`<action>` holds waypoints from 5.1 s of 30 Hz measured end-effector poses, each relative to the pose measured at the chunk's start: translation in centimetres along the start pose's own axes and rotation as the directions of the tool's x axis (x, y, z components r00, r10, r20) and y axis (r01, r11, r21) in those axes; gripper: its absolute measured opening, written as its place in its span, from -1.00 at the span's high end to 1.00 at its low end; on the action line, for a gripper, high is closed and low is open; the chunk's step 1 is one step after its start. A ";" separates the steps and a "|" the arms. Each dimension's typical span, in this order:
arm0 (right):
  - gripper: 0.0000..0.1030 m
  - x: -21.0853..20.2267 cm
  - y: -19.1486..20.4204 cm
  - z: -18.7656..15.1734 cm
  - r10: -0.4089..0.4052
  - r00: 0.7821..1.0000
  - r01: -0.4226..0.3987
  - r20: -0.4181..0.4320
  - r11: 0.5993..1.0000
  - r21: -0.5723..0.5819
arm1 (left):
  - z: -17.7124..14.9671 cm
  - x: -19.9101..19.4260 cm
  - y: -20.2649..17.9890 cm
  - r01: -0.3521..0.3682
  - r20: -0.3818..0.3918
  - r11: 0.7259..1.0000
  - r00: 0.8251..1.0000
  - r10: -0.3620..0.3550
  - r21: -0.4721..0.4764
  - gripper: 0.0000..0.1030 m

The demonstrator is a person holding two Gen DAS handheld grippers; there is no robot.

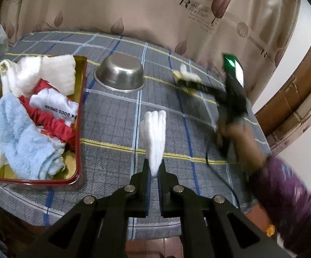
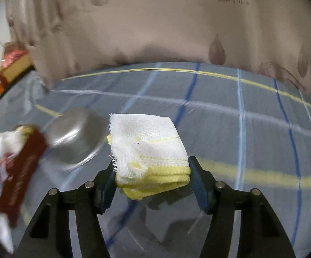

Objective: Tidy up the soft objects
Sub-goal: 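Drop the white sock into the gold tray with the left gripper while the right gripper carries the cloth, then carry the yellow-edged white cloth over the gold tray with the right gripper, then lower the cloth into the gold tray and open the right gripper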

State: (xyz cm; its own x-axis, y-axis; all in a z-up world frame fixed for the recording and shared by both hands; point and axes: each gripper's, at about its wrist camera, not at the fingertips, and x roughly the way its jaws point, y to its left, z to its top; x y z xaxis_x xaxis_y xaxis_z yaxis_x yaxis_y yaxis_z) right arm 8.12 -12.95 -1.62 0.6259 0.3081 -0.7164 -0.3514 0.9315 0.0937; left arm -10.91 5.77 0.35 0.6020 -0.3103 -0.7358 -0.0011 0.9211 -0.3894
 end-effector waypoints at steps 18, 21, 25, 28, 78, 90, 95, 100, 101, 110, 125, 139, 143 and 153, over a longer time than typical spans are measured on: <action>-0.13 -5.4 5.8 -6.3 0.009 0.997 -0.007 0.080 1.000 -0.025 | -0.3 -8.9 4.4 -0.135 0.141 0.988 0.979 0.145 -0.079 0.89; -0.14 -5.4 5.7 -6.3 0.011 0.997 -0.009 0.079 1.000 -0.018 | 0.7 -9.3 5.5 -0.160 0.161 0.985 0.973 0.168 -0.064 0.89; -0.14 -5.3 5.6 -6.3 0.010 0.997 -0.009 0.072 1.000 -0.019 | 2.4 -8.3 6.4 -0.192 0.174 0.981 0.965 0.194 -0.027 0.89; -0.15 -5.1 5.6 -6.2 0.012 0.998 -0.011 0.066 1.000 -0.020 | 3.5 -7.0 7.8 -0.181 0.162 0.983 0.969 0.185 -0.040 0.89; -0.17 -6.2 13.4 -2.5 0.163 0.985 -0.156 0.058 0.982 -0.109 | 0.0 -9.6 9.4 -0.477 0.181 0.874 0.855 0.486 -0.094 0.01; -0.19 -2.2 22.4 -0.2 0.291 0.956 -0.291 -0.022 0.947 -0.133 | 0.2 -10.5 11.7 -0.469 0.180 0.865 0.849 0.497 -0.177 0.01; -0.19 -0.4 23.9 -0.3 0.282 0.958 -0.287 -0.060 0.947 -0.144 | 0.2 -10.5 12.1 -0.460 0.175 0.867 0.853 0.492 -0.191 0.01; -0.19 1.0 24.6 -0.2 0.268 0.959 -0.279 -0.089 0.947 -0.156 | 0.2 -10.5 12.3 -0.452 0.167 0.869 0.858 0.485 -0.199 0.01; -0.19 1.2 24.7 -0.2 0.267 0.959 -0.280 -0.095 0.947 -0.159 | 0.2 -10.5 12.4 -0.452 0.167 0.869 0.858 0.485 -0.200 0.01; -0.19 2.6 27.2 0.1 0.241 0.961 -0.269 -0.139 0.931 -0.248 | 0.3 -10.5 12.6 -0.438 0.162 0.874 0.866 0.473 -0.210 0.01; -0.77 1.5 27.0 0.4 0.186 0.978 -0.206 -0.096 0.930 -0.305 | 0.5 -10.2 13.1 -0.446 0.151 0.869 0.864 0.481 -0.213 0.01; -0.99 -6.8 27.2 -1.7 0.103 0.979 -0.046 0.178 0.953 -0.300 | 0.4 -9.9 12.6 -0.494 0.173 0.853 0.837 0.519 -0.170 0.01; -0.99 -8.1 26.6 -3.1 0.065 0.976 -0.014 0.209 0.972 -0.235 | 0.3 -10.1 12.3 -0.504 0.192 0.848 0.827 0.528 -0.161 0.01; -0.99 -10.4 26.3 -4.9 -0.002 0.968 0.052 0.250 0.979 -0.196 | 0.2 -10.7 10.8 -0.529 0.258 0.840 0.800 0.541 -0.120 0.01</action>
State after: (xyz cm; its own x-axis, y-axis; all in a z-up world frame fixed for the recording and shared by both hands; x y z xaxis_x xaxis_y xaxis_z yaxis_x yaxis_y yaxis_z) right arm -11.08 7.36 4.92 0.7806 0.3450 -0.5213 -0.4479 0.8904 -0.0813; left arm -17.21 19.06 4.07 0.6873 0.3106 -0.6566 -0.4154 0.9096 -0.0045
